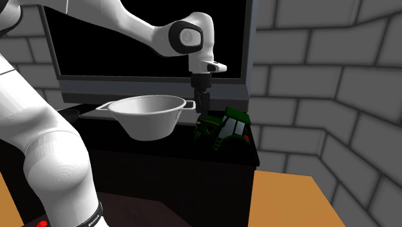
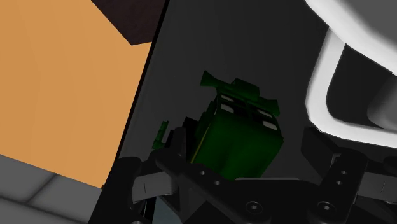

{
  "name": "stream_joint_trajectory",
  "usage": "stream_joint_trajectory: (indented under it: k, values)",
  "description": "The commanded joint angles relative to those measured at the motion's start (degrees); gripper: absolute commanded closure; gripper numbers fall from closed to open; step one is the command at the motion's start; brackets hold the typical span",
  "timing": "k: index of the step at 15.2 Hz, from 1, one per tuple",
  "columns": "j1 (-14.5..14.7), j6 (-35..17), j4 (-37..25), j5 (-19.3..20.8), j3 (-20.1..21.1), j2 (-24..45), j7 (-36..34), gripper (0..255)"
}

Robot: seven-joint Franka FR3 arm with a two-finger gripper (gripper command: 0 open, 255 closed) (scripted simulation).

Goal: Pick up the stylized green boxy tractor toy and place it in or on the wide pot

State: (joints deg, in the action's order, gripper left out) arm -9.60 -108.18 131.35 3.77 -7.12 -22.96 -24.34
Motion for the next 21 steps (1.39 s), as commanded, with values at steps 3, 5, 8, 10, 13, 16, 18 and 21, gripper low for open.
stream_joint_trajectory:
  k: [3,5,8,10,13,16,18,21]
  values:
    - [0.00,-0.01,0.00,0.00,0.00,0.00,0.00,255]
    - [0.00,0.00,-0.01,0.00,0.01,0.01,-0.01,255]
    - [0.01,0.00,-0.01,-0.01,0.02,0.00,-0.02,255]
    - [0.01,0.00,0.00,-0.01,0.02,0.00,-0.03,255]
    - [0.01,0.77,-0.67,-0.02,0.03,-0.10,0.01,255]
    - [0.04,3.11,-2.80,-0.08,0.13,-0.32,0.04,255]
    - [0.06,4.66,-4.27,-0.12,0.18,-0.40,0.07,255]
    - [0.10,6.98,-6.55,-0.18,0.27,-0.43,0.12,255]
